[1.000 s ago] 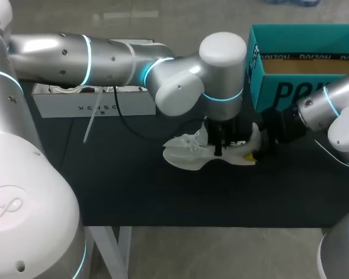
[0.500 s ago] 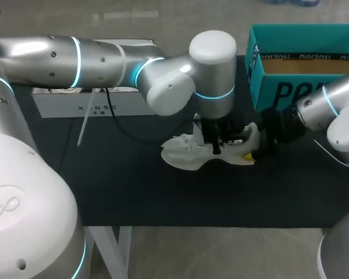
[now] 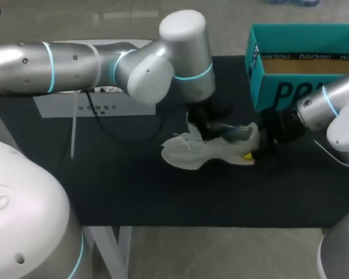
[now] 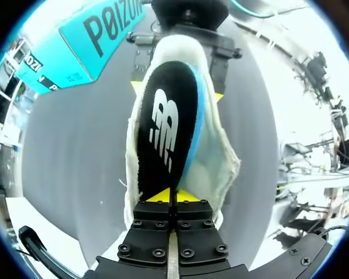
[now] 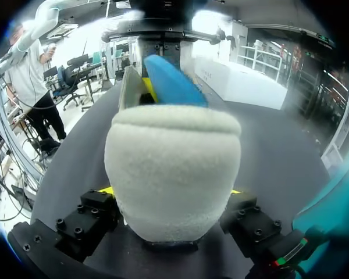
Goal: Take the shoe out of the shoebox, open the shoe tongue, remove and reinsert the insole, then place the shoe into the shoebox
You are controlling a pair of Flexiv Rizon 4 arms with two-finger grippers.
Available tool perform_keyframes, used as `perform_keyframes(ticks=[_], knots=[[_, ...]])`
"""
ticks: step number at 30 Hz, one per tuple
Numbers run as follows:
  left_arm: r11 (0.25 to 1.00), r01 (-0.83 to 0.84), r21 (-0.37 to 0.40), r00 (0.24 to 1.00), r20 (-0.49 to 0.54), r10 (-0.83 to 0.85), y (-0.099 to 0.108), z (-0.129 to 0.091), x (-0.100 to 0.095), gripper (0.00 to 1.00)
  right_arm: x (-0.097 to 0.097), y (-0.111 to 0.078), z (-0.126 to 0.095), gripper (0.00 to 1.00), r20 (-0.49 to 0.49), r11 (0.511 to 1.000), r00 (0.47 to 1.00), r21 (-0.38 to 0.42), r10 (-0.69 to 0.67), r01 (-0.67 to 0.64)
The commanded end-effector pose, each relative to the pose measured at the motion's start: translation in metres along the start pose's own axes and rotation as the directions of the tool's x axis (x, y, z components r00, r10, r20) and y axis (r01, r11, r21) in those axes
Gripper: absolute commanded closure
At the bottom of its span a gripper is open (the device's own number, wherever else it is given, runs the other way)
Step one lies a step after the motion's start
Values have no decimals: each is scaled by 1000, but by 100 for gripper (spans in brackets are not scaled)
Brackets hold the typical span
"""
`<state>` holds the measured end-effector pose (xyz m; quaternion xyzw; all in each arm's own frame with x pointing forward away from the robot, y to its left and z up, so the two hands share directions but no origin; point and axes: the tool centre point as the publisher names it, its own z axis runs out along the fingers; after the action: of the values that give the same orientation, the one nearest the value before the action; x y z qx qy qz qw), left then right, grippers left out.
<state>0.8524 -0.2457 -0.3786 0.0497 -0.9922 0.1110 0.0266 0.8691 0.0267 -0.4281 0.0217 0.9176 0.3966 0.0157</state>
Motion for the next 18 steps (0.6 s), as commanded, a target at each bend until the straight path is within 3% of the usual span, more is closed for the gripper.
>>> perform_keyframes(ticks=[1,12,18], knots=[[998,-37,58,999,-24,38,-1,-19,3,100,0,-2,-1,100,1,1000,1000,1,-1,1],[983,-121,140,992,-15,125,-34,-57,16,100,0,-2,-1,100,1,1000,1000,1,-1,1],[963,-142,227,990,10,144,-45,-83,12,100,0,-2,-1,100,1,1000,1000,1,-1,1]])
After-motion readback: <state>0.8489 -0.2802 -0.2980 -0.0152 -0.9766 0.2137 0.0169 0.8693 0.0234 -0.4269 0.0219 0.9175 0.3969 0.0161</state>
